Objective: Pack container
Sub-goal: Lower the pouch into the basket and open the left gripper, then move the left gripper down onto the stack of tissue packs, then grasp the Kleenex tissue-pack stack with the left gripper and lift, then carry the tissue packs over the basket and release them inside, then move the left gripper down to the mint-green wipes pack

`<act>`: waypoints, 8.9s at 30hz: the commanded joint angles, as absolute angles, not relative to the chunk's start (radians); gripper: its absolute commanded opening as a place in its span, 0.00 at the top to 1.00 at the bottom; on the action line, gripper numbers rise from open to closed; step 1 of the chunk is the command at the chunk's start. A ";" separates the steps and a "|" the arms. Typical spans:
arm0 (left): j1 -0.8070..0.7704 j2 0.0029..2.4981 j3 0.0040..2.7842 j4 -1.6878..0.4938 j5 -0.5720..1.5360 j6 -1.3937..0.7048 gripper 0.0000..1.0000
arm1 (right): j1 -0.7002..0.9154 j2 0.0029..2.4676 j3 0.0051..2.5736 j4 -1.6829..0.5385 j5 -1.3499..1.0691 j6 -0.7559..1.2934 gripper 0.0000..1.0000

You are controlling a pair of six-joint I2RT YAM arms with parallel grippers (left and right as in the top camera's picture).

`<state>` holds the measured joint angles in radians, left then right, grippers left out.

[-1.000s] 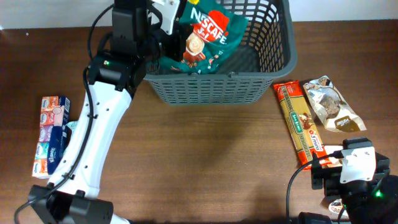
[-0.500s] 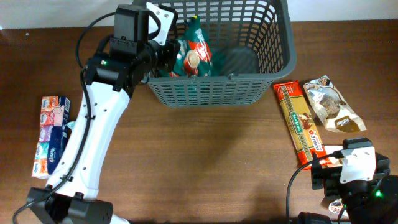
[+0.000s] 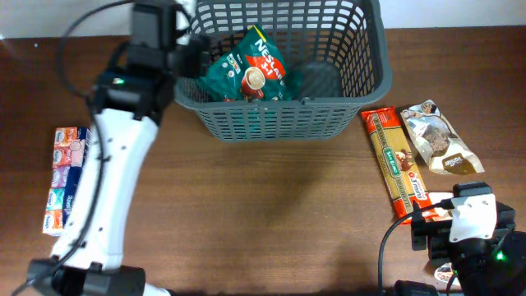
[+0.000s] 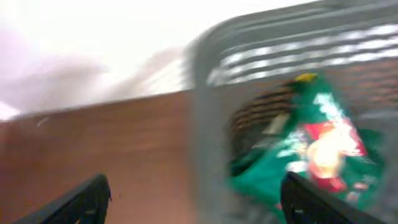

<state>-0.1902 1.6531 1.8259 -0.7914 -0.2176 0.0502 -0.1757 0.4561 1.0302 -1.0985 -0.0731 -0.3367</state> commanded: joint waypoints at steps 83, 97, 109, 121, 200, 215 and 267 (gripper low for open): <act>0.780 1.864 1.287 -0.831 -0.028 0.964 0.04 | -0.170 0.452 1.030 -1.096 -0.086 -0.324 0.01; 0.777 1.863 1.288 -0.794 -0.105 0.997 0.00 | -0.170 0.452 1.030 -1.096 -0.086 -0.324 0.01; 0.792 1.914 1.287 -0.733 -0.098 0.997 0.00 | -0.170 0.452 1.030 -1.096 -0.086 -0.324 0.01; 0.795 1.995 1.287 -0.733 -0.066 0.982 0.24 | -0.170 0.452 1.030 -1.096 -0.086 -0.324 0.01; -0.300 1.921 2.224 -0.901 0.341 0.743 0.04 | -0.170 0.452 1.030 -1.096 -0.086 -0.324 0.01; 0.216 1.819 2.210 -1.356 0.126 0.165 0.37 | -0.170 0.452 1.030 -1.096 -0.086 -0.324 0.01; 0.365 1.823 1.193 -0.763 -0.222 0.183 0.14 | -0.170 0.452 1.030 -1.096 -0.086 -0.324 0.01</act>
